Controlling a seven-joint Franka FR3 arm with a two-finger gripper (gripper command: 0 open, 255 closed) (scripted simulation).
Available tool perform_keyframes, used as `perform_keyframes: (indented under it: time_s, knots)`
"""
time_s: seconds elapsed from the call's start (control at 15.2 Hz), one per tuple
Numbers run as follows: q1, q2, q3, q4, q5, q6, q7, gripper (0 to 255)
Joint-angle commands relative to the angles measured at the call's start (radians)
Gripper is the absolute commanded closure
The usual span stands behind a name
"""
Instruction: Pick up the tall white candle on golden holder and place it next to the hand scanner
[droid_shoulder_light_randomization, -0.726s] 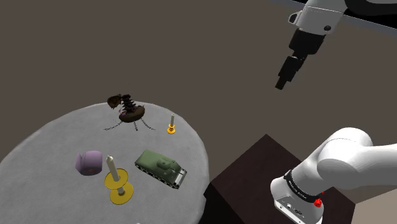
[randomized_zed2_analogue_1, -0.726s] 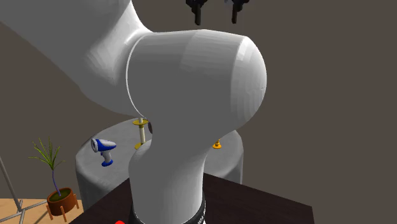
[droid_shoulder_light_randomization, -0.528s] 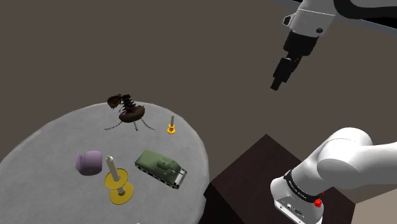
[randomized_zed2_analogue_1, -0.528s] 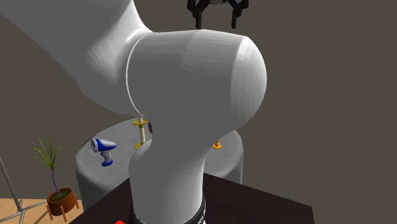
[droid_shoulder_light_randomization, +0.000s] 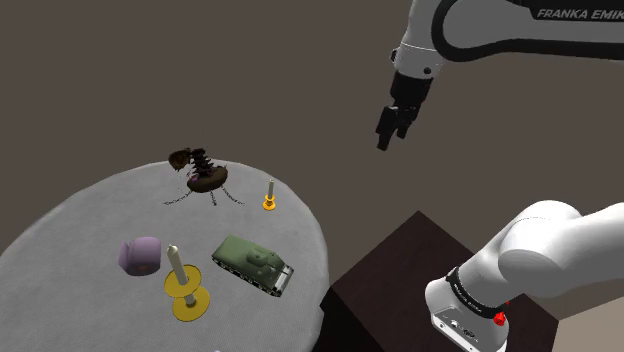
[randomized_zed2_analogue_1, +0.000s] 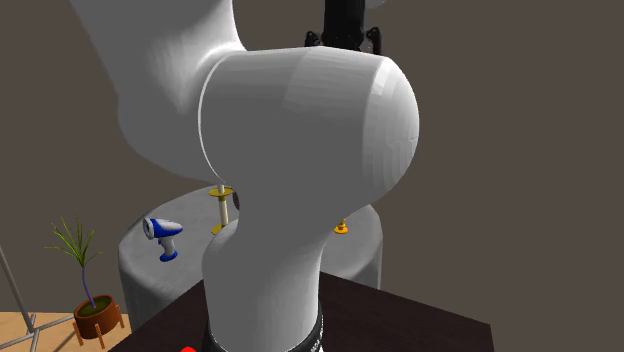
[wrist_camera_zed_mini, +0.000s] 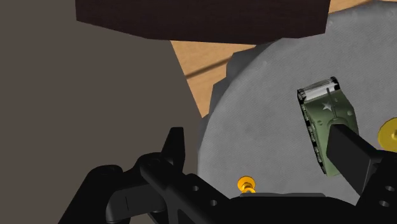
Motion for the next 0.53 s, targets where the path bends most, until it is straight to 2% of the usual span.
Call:
perform_keyframes:
  time_s: [0.0, 0.46]
  knots:
    - [-0.003, 0.077, 0.01, 0.024, -0.003, 0.045, 0.009, 0]
    - [-0.006, 0.349, 0.05, 0.126, -0.025, 0.184, 0.061, 0]
